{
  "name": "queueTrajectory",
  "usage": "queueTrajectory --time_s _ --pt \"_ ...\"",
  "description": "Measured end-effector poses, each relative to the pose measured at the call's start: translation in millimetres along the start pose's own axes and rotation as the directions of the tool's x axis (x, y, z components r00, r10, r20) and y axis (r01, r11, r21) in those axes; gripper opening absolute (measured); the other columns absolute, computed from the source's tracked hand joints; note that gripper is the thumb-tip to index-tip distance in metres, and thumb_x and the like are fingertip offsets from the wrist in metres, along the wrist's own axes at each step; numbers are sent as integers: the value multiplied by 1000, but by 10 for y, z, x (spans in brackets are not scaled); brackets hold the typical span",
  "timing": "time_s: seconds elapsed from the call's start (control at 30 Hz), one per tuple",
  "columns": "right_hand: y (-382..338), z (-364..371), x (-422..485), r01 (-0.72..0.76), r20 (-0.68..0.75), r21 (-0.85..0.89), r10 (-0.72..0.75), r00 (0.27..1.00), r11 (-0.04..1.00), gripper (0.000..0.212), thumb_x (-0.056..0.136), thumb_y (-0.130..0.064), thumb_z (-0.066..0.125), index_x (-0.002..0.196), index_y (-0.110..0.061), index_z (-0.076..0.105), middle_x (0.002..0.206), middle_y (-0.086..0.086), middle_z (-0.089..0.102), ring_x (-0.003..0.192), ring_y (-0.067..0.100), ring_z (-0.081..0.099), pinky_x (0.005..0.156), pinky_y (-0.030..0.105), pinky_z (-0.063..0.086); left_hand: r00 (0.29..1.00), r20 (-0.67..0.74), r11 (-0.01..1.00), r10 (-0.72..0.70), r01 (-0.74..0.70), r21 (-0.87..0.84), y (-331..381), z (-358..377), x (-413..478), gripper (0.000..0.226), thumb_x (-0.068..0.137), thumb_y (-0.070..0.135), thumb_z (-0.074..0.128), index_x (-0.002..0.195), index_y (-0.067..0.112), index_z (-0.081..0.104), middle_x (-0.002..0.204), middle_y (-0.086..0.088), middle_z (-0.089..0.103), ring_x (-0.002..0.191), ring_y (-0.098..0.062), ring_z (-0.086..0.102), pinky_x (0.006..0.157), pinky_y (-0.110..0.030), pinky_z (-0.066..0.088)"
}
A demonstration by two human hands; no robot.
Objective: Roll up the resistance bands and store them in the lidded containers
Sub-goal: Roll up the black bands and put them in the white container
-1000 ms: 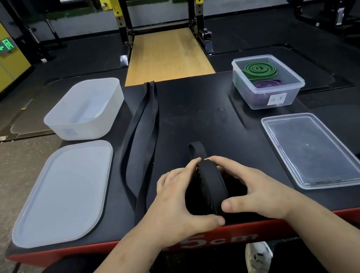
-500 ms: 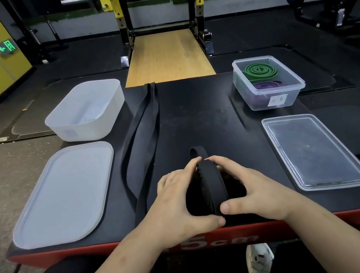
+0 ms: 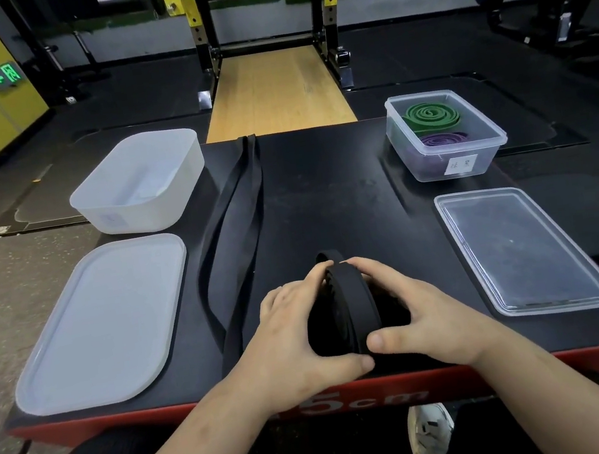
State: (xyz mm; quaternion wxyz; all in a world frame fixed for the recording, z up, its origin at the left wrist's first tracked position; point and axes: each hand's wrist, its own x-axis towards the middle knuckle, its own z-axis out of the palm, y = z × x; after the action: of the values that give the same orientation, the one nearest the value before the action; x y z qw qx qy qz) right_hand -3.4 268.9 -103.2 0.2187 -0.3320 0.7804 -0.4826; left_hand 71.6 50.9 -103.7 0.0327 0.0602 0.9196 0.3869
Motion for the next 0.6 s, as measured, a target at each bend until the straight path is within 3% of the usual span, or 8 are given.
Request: queueTrajectory --time_s 0.07,0.17,0.27,0.33,0.4,0.47,0.6 --pt "29 -9 -10 -1 5 7 1 1000 1000 87 81 -39 84 153 -48 36 148 -13 56 139 9 51 115 42 41 1000 -11 1000 -2 2 2 12 -7 11 94 67 57 79 141 66 22 131 36 40 136 -6 26 113 -39 33" --pt "20 -10 -17 -3 3 -6 3 1000 1000 96 79 -38 88 156 -50 31 153 -18 49 144 5 45 120 43 37 999 -21 1000 -27 27 1 -6 6 15 87 67 67 69 134 75 14 133 31 38 137 -9 23 110 -36 33" --pt "0 -6 14 9 -12 -15 -9 1000 1000 83 83 -37 83 149 -56 37 146 -19 56 138 4 51 114 36 40 1000 -7 1000 -17 17 -4 15 4 15 79 70 71 64 123 83 6 129 41 34 130 7 19 105 -27 26" --pt "-2 -3 34 5 -27 -10 -5 1000 1000 76 86 -35 81 146 -58 40 144 -20 58 136 3 53 112 34 41 1000 -11 1000 -2 2 -14 27 -9 29 80 71 70 65 132 76 14 132 41 36 132 15 16 112 -31 27" --pt "-16 5 51 -1 -34 -1 1 999 1000 69 89 -37 79 140 -66 43 142 -25 58 135 -1 52 110 28 41 999 -48 999 -13 11 -40 -6 -8 42 90 71 70 70 146 63 19 140 34 37 141 3 23 118 -41 28" --pt "-43 16 63 -18 -36 10 18 999 1000 61 90 -39 73 130 -75 45 139 -31 58 133 -6 52 107 20 40 994 -70 994 -83 77 -81 -14 -11 40 104 71 70 74 151 62 8 144 31 36 144 -4 23 119 -42 29" --pt "2 19 68 -22 -94 -20 20 995 1000 58 89 -52 73 137 -66 45 143 -29 52 136 -4 48 111 26 39 993 -89 995 -75 69 -67 0 -19 66 100 71 70 72 150 63 10 136 36 40 143 -9 26 112 -36 32"
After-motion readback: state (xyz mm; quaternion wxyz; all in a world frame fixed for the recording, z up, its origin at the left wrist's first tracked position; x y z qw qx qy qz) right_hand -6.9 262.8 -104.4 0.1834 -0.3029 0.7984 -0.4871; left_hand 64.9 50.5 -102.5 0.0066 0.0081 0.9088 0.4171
